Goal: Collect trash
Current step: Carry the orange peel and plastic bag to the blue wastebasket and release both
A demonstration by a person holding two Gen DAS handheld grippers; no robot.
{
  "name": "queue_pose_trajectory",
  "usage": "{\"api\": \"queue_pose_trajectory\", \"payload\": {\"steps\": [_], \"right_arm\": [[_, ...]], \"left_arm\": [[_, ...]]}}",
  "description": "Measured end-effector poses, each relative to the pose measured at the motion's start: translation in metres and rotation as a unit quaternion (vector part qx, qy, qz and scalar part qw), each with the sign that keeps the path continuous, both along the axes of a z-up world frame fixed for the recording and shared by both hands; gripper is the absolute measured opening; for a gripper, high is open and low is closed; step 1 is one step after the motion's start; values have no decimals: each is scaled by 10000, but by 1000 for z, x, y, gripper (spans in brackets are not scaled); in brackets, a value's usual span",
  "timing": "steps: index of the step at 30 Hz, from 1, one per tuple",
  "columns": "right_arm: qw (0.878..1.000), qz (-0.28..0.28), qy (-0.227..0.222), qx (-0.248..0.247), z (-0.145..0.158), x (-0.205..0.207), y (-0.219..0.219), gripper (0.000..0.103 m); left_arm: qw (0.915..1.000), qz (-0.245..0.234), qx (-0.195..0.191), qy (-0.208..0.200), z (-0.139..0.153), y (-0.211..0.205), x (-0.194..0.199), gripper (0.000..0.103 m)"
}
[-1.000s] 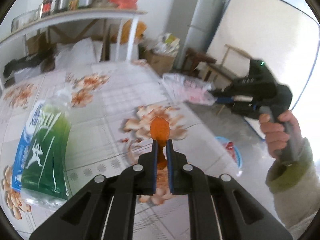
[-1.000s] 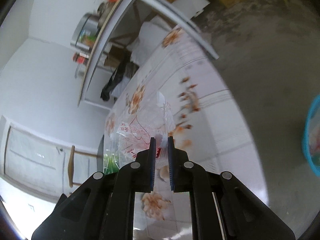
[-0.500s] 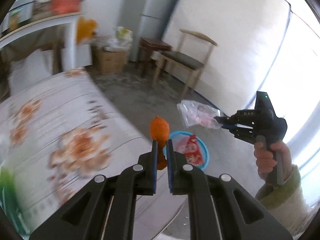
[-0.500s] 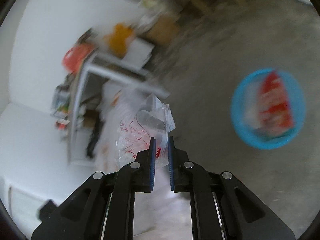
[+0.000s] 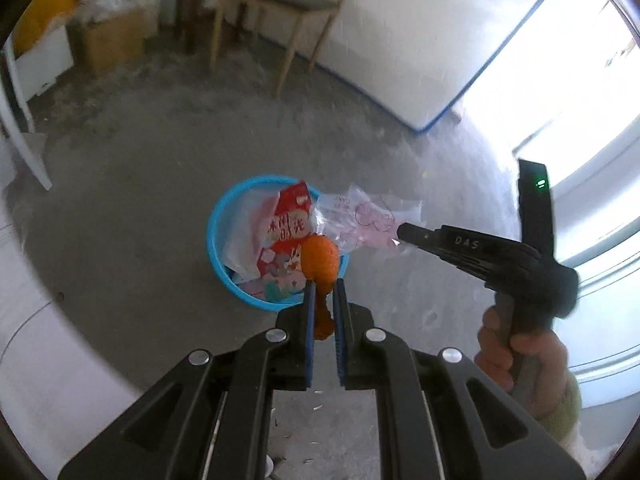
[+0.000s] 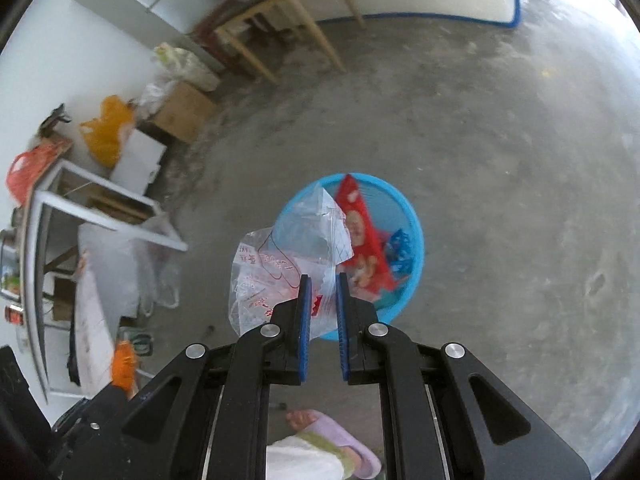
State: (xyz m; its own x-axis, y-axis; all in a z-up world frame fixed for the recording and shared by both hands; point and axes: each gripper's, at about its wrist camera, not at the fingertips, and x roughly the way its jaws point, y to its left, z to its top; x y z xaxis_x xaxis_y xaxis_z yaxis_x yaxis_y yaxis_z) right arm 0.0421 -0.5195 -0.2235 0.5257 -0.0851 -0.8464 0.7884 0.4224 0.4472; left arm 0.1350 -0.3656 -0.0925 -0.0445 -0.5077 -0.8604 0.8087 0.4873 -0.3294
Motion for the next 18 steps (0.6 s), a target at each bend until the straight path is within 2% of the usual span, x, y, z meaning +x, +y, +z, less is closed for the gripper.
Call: {"api": "queue_pose_trajectory", "payload": {"steps": [3,4,5,6,7,12,18], "right_arm": [[9998,-140,113,100,-20,9,-13,15],[9997,-154,98,151,-27,12,-16,19],[9996,-154,74,207,-34,15,-20,24],[9995,-165,55,278,-43,19,-23,37],[9990,-197,4,409,-53,20,-26,46],[9965,-334,39,759,-74,11,-32,46],[9980,-165,49,600,-65,3,-27,46]], "left_arm": [[9997,-195,121,-70,-17,-34,1,11],[9996,-212,160,-58,-23,-44,1,20],[9996,-207,208,-36,-31,-55,4,25],[9996,-173,224,-35,-36,-61,5,34],[9997,-115,203,-30,-39,-64,8,36],[9991,293,-20,306,-41,-55,29,39],[9969,447,-424,480,-15,-29,43,39]]}}
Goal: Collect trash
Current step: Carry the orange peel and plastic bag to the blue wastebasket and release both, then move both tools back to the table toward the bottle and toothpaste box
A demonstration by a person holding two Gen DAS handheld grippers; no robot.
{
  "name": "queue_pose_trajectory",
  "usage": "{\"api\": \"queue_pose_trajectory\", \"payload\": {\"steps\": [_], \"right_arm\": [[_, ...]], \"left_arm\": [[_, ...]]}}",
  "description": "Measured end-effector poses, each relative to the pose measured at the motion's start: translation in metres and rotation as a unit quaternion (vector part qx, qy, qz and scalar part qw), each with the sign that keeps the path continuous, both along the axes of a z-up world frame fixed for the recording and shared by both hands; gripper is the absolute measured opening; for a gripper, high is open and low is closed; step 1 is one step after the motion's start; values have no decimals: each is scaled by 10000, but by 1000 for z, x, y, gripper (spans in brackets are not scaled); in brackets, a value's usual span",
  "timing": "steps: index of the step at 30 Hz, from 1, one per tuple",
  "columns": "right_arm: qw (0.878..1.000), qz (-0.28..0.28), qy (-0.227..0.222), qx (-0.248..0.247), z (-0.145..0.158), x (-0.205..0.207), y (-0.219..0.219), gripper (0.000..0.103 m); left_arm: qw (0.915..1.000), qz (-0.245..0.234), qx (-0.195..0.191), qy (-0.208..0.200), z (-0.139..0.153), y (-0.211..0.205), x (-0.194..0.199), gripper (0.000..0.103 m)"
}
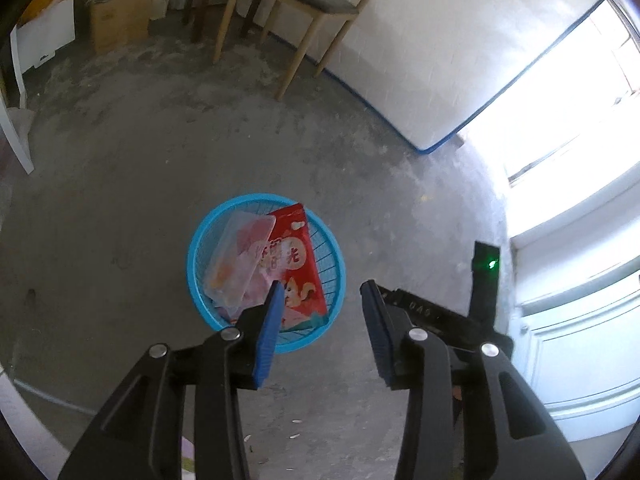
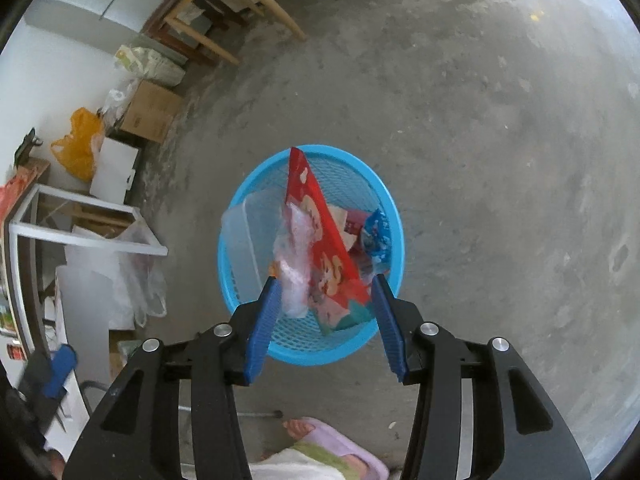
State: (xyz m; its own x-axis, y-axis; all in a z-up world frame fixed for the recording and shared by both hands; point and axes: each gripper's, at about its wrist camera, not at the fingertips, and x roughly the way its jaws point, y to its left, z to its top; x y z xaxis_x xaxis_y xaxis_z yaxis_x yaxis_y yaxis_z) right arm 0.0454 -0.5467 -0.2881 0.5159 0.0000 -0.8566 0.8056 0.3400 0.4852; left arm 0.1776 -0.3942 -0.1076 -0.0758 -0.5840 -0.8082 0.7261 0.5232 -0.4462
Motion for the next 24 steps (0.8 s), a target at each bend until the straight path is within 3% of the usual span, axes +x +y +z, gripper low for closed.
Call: {"api": "queue_pose_trajectory", "payload": {"steps": [15,20,24], "right_arm": [[9985,331,-433,-4,24,1,28,38],[9967,575,-567,45,41,0,47,38],[9909,1119,-739,94,67,6,76,55]], "left_arm": [[9905,432,-1025,810,68,78,12,40],[9880,701,-1207,663,83,134,2,48],[9882,894,-1177,402,91,181,-6,54]]}}
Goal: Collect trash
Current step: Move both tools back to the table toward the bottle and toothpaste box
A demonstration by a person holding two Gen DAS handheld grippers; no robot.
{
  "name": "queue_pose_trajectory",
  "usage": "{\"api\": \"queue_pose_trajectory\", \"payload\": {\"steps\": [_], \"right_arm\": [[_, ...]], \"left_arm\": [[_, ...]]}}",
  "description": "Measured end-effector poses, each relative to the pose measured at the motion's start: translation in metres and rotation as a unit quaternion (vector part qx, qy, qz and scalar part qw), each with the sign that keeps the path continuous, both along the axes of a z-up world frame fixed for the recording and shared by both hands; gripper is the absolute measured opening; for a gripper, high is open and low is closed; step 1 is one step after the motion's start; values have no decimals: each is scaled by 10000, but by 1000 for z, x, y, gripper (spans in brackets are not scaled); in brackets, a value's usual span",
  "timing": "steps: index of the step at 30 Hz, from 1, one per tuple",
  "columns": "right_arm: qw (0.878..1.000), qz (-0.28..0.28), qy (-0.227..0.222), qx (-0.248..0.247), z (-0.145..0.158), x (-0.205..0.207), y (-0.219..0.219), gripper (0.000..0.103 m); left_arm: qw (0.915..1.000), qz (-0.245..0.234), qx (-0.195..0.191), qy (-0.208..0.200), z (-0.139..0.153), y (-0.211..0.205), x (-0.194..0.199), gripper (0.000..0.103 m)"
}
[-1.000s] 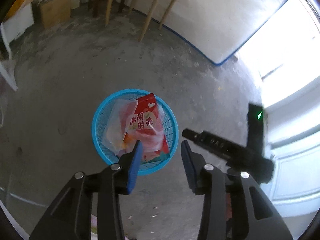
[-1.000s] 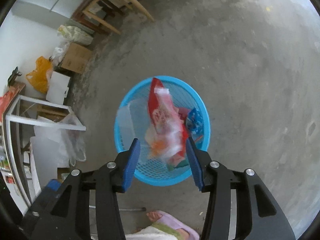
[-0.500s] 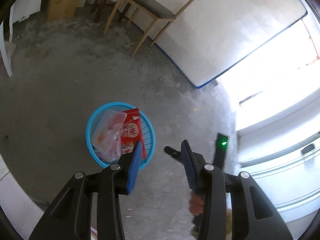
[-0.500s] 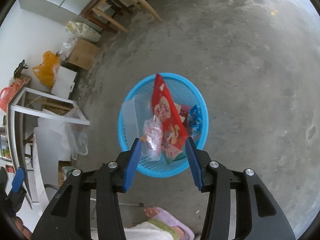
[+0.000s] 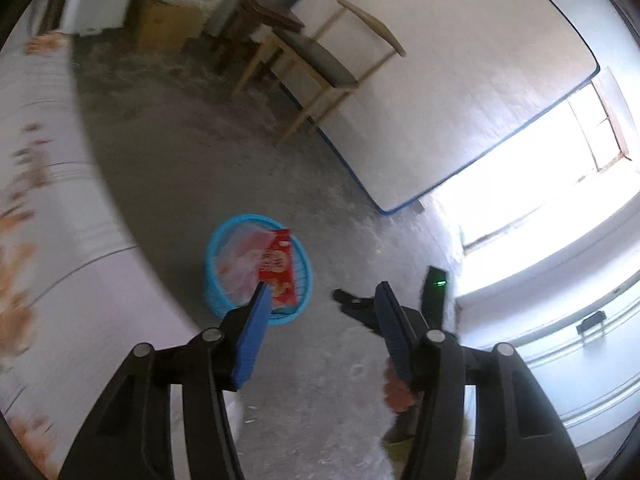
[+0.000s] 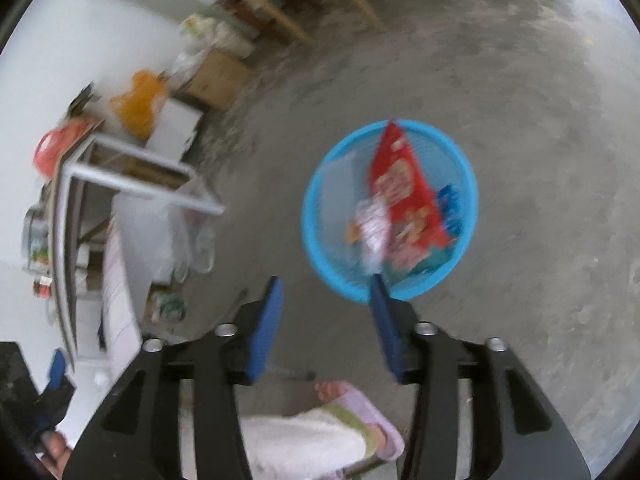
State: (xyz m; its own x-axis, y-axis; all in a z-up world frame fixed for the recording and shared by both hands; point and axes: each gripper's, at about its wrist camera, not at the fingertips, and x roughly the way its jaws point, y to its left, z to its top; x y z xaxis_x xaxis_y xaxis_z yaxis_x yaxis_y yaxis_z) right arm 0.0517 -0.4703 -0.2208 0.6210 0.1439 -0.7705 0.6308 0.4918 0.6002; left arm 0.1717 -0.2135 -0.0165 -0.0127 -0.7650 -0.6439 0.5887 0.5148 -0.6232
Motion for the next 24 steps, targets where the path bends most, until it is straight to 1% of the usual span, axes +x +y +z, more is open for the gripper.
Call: {"api": "queue_pose_trajectory", "payload": {"steps": [3,4,6,9,11,14,16,18,20,23,24], "right_arm": [[9993,368,-85,-47,20,9,19,60],[9985,508,-171,-74,32,14,28,63],[9968,716,-331,-128,50,23,41,65],[9933,977,-568,-234,75,36,63,71],[9903,1185,-677,-267,88,48,79,74],[9844,1543,-795,-298,102,69,104,76],[9795,1805,-843,-290,110,87,126,78],[9724,2143,-888,-241,116,107,152,80],[9606,2637,-842,-244,120,136,190,81],[9407,3293,-791,-191,124,172,249,82],[9310,3565,-774,-157,125,186,277,83]], "left_arm": [[9994,280,34,-207,9,45,-4,58],[9988,395,35,-277,13,63,-7,60],[9975,573,11,-422,19,95,-14,63],[9944,836,29,-643,27,142,-28,66],[9918,1055,14,-723,31,177,-39,67],[9871,1366,11,-833,35,218,-52,69],[9807,1691,16,-985,41,250,-61,70],[9744,1961,10,-1101,44,281,-68,71],[9699,2153,10,-1138,44,301,-73,72],[9628,2473,70,-1091,37,334,-81,73],[9611,2549,91,-1056,34,342,-82,74]]}}
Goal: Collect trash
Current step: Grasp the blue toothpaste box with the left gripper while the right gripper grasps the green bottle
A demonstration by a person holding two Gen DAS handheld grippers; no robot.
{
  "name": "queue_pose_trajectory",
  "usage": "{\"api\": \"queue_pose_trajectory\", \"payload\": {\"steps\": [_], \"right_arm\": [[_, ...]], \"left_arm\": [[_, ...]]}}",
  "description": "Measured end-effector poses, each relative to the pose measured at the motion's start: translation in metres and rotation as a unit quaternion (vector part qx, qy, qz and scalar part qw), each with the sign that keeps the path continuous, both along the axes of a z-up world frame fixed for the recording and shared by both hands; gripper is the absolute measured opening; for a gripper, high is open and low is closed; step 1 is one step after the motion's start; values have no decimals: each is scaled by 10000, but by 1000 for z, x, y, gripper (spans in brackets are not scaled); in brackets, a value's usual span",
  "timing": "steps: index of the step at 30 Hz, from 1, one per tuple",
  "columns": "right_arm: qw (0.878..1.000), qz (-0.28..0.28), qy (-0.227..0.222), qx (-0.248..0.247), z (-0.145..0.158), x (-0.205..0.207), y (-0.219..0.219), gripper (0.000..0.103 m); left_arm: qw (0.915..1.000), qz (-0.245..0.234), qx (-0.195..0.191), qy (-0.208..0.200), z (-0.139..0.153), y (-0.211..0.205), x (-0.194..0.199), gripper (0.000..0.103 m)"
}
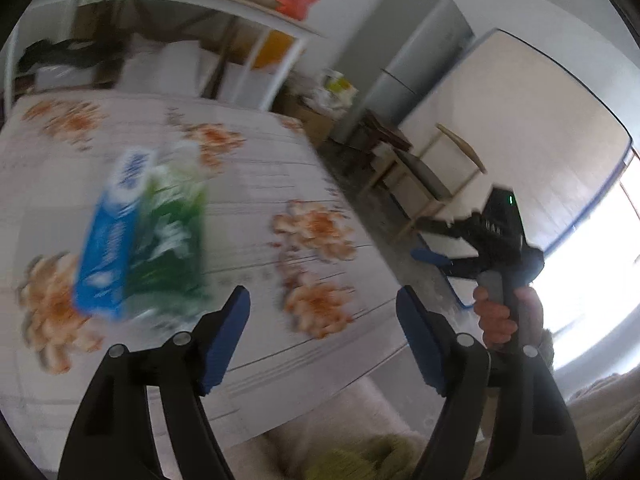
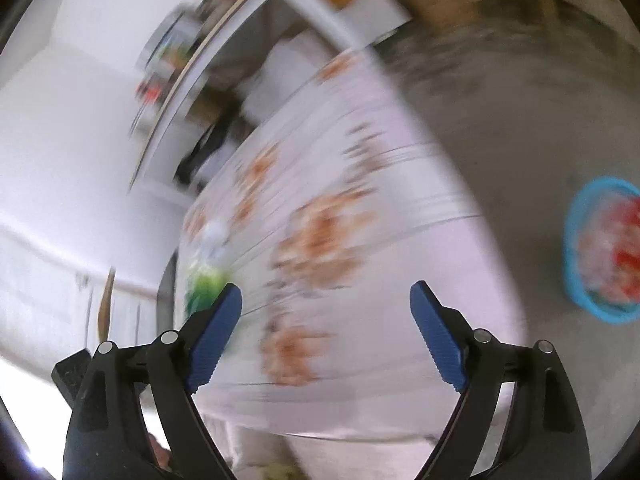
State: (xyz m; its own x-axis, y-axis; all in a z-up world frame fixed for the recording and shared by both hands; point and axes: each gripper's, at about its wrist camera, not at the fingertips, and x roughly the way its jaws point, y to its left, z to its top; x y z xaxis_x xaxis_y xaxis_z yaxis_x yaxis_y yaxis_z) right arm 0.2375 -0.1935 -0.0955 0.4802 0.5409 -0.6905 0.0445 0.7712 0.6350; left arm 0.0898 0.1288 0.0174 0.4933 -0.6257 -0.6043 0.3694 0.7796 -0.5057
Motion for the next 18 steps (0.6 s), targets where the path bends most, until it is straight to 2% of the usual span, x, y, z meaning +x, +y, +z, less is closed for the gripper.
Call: {"api": "queue_pose_trajectory", "payload": {"steps": [5,8,13,18], "right_arm": [[9957,906,164,-41,-3,47,111,85],[9927,1157,316,-144,-13,69,160,85],[9910,1136,548,-442,-29,88,200,85],[9860,1316,771,-671,-48,99,231,85]], "left_arm": [[9991,416,118,50,-13,34,-13,75],[9975,654,276,-7,-17,49,-20,77],[9935,1032,486,-30,-22,75,-26,80],[9904,1325,366,120,-33,96,-23,80]]}}
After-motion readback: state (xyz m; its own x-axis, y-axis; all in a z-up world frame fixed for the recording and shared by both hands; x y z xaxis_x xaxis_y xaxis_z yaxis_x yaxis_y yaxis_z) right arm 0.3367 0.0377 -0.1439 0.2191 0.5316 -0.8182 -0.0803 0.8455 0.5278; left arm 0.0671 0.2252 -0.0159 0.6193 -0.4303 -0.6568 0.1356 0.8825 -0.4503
